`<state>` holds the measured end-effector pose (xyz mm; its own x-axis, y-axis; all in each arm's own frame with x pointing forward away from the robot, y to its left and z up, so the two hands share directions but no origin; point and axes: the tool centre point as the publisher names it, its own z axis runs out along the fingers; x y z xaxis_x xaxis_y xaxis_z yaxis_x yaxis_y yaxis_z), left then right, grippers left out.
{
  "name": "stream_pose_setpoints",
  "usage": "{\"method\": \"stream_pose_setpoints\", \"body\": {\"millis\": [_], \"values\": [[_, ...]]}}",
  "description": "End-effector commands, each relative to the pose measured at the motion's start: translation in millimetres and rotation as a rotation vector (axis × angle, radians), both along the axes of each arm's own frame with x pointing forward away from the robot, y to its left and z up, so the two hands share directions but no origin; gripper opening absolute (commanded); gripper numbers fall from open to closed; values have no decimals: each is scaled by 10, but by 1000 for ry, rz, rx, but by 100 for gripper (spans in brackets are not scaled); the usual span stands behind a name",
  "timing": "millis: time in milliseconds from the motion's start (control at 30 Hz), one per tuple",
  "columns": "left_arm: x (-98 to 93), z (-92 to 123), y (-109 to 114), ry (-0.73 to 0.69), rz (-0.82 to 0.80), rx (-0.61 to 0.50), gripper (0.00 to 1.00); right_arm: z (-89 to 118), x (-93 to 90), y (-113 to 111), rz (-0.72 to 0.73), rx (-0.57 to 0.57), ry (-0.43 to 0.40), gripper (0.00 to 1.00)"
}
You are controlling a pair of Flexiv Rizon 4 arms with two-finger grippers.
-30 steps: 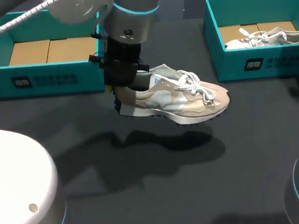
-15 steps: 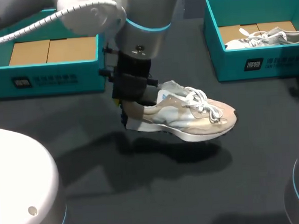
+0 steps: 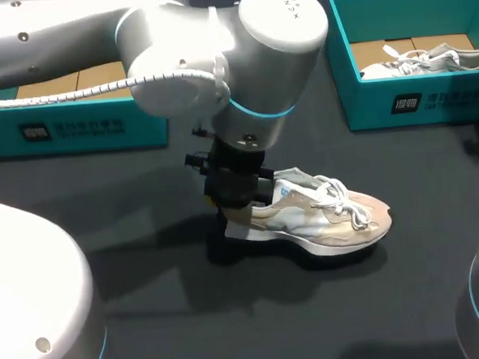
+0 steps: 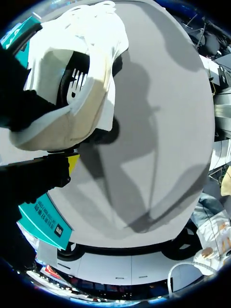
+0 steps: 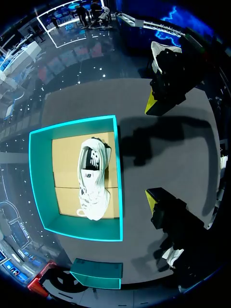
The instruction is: Take the shoe out of the shoebox, open the shoe tongue, remove and reinsert the insole, then place the shoe into the shoebox
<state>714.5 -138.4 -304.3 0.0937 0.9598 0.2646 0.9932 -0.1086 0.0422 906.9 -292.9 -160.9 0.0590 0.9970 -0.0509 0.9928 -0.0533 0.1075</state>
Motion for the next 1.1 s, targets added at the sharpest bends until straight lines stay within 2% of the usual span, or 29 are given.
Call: {"method": "stream_pose_setpoints", "body": {"millis": [33, 1100], "values": [[-4, -145, -84, -2, -7, -9, 0, 1, -3, 3, -1, -1, 0, 100], [-37, -762, -25, 3, 5, 24, 0, 1, -3, 3, -1, -1, 0, 100]]}}
